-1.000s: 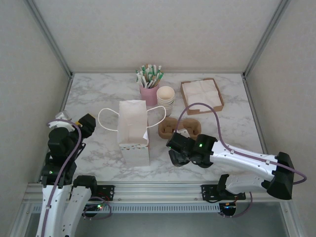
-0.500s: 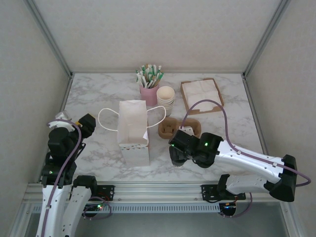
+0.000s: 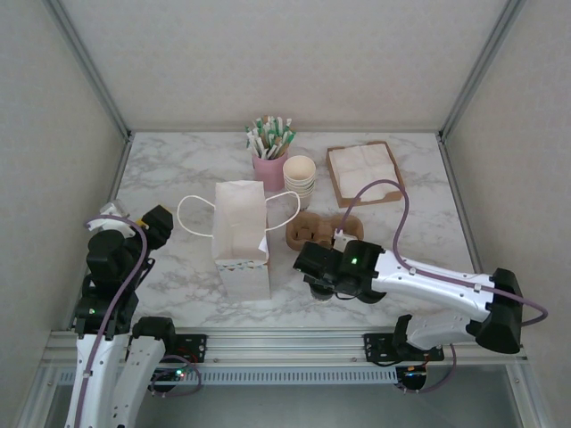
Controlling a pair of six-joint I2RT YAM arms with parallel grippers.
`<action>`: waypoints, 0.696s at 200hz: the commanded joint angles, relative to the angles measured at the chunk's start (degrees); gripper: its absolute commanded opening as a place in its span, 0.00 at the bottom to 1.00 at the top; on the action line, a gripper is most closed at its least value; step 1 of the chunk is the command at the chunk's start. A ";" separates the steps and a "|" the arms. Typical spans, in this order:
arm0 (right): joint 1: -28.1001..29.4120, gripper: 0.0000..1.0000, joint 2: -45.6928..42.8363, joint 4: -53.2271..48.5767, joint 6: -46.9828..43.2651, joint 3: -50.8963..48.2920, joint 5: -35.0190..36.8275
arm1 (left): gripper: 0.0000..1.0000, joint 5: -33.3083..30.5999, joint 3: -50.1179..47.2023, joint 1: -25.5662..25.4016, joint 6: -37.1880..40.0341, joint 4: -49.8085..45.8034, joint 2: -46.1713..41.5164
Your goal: Pack the takeout coffee
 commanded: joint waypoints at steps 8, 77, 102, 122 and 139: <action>1.04 0.85 1.25 1.30 4.63 3.23 4.33 | 0.69 -0.75 0.12 -0.21 -0.58 -0.85 -0.53; 0.93 0.82 -3.65 0.56 -28.20 4.22 8.52 | 0.69 -0.66 0.17 -0.21 -0.53 -0.73 -0.75; 0.69 0.83 -6.27 0.62 -40.71 3.67 4.41 | 0.69 -0.66 0.20 -0.21 -0.57 -0.66 -1.00; 0.37 0.85 -8.75 2.20 -51.05 1.97 1.79 | 0.69 -0.69 0.17 -0.20 -0.58 -0.66 -0.93; 0.38 0.92 -11.73 4.65 -57.27 0.12 1.48 | 0.70 -0.58 0.12 -0.21 -0.66 -0.62 -0.93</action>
